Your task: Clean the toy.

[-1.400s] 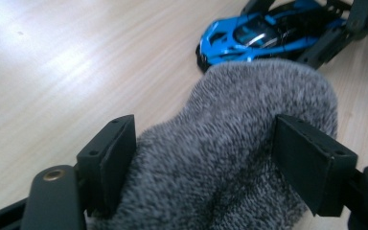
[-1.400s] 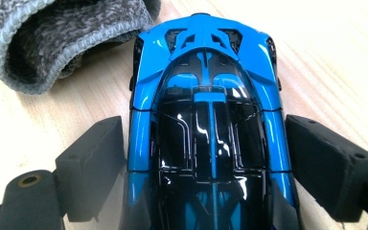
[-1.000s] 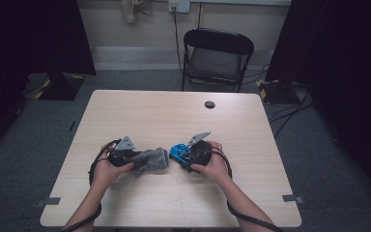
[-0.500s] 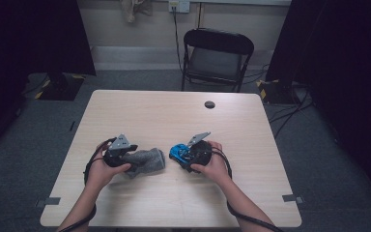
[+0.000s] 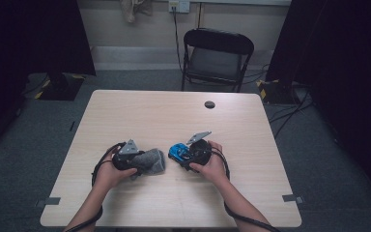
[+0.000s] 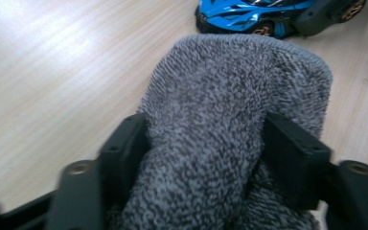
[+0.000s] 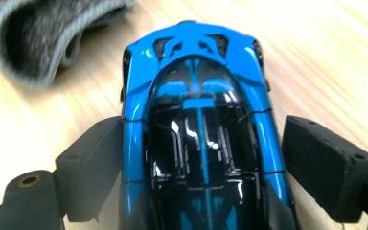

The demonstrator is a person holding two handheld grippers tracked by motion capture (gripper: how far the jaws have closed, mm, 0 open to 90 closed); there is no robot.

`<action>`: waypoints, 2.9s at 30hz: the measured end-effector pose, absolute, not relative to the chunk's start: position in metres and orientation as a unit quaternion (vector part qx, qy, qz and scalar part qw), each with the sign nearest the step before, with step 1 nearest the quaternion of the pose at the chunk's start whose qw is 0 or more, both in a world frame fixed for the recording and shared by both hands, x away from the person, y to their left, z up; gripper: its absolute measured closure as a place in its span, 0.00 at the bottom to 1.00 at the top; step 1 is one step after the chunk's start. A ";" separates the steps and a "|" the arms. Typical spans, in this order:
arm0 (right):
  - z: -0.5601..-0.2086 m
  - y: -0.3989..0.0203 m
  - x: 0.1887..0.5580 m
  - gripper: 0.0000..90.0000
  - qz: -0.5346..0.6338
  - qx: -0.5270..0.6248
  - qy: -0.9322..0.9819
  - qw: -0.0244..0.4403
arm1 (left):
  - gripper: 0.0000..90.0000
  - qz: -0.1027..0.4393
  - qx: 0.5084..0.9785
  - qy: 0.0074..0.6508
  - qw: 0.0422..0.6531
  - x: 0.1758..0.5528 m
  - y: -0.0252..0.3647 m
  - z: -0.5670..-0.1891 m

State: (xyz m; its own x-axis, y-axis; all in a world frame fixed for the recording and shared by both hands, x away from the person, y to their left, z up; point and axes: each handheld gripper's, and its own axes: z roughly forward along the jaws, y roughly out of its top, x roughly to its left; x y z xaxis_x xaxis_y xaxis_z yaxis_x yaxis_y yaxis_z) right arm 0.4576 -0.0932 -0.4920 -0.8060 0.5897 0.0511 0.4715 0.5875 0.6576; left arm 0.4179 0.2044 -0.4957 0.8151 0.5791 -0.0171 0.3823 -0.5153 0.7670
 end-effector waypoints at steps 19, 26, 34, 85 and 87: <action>-0.491 -0.088 0.454 0.20 0.322 0.292 0.894 0.103 | 0.68 0.100 0.847 0.306 0.424 0.412 0.207 -0.498; -0.486 -0.088 0.454 0.29 0.301 0.299 0.900 0.101 | 0.68 0.103 0.846 0.304 0.426 0.412 0.206 -0.498; -0.485 -0.089 0.456 0.29 0.300 0.287 0.905 0.097 | 0.68 0.102 0.847 0.303 0.425 0.412 0.206 -0.498; -0.473 -0.108 0.449 0.29 0.316 0.320 0.891 0.069 | 0.77 0.132 0.829 0.333 0.431 0.420 0.203 -0.484; -0.470 -0.107 0.448 0.29 0.321 0.311 0.892 0.065 | 0.77 0.134 0.823 0.344 0.432 0.425 0.201 -0.482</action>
State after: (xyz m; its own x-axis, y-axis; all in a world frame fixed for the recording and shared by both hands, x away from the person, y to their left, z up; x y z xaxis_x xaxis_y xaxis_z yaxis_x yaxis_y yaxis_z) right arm 0.4476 -0.1075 -0.4699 -0.7981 0.5966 0.0843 0.5137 0.6005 0.6128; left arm 0.4247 0.2012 -0.4823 0.7275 0.6817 -0.0772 0.4504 -0.3897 0.8033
